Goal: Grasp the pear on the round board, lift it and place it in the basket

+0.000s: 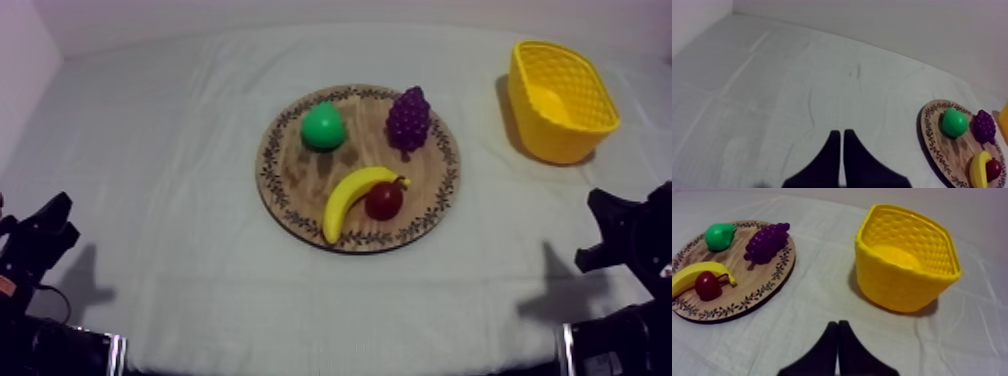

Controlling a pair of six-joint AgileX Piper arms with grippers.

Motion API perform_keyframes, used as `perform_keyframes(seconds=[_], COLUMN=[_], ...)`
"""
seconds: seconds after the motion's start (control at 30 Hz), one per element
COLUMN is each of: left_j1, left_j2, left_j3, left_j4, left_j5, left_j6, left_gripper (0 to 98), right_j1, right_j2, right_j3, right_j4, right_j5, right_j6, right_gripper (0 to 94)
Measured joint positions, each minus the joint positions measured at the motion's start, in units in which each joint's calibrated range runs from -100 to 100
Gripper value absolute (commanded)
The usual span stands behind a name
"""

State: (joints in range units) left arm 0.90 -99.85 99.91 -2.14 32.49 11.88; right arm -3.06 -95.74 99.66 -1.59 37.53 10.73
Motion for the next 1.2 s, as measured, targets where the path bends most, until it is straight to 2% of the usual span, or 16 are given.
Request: perform_keyframes(seconds=[0.5, 0.6, 0.7, 0.9, 1.07, 1.2], left_j1=[0.0, 0.0, 0.0, 0.0, 0.0, 0.0], left_j2=[0.0, 0.0, 0.0, 0.0, 0.0, 0.0], left_j3=[0.0, 0.0, 0.0, 0.0, 0.0, 0.0], left_j4=[0.0, 0.0, 0.0, 0.0, 0.0, 0.0], left_j5=[0.0, 0.0, 0.0, 0.0, 0.0, 0.0], left_j6=[0.0, 0.0, 0.03, 0.03, 0.03, 0.03], left_gripper=[0.1, 0.1, 0.1, 0.1, 0.1, 0.1], right_j1=[-0.17, -1.25, -1.79, -4.05, -6.19, -8.59], right_j2=[0.0, 0.39, 3.2, 14.38, 25.56, 36.67], right_j3=[0.0, -1.21, -2.23, -10.43, -24.21, -37.9], right_j4=[0.0, 0.27, 0.55, 4.39, 5.27, 5.61], right_j5=[0.0, 2.23, 3.31, 7.94, 17.0, 25.64], right_j6=[0.0, -0.72, -2.89, -10.0, -16.19, -18.63], right_gripper=[0.4, 0.4, 1.0, 0.6, 0.4, 0.5])
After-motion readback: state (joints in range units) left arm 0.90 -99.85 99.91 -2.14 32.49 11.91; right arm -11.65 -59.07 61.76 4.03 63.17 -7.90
